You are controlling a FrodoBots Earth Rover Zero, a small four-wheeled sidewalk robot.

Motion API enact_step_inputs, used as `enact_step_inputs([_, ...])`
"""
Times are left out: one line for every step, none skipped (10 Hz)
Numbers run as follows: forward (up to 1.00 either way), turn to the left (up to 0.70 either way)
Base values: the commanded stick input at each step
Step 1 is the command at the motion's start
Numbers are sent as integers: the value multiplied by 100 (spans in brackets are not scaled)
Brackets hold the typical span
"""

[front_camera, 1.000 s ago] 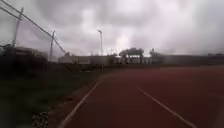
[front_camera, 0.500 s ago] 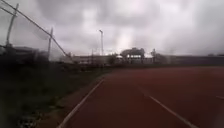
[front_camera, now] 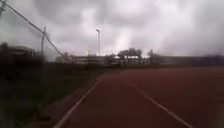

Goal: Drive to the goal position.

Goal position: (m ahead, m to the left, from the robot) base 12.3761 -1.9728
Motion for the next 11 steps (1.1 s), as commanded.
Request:
enact_step_inputs([70,0])
enact_step_inputs([70,0])
enact_step_inputs([70,0])
enact_step_inputs([70,0])
enact_step_inputs([70,0])
enact_step_inputs([70,0])
enact_step_inputs([70,0])
enact_step_inputs([70,0])
enact_step_inputs([70,0])
enact_step_inputs([70,0])
enact_step_inputs([70,0])
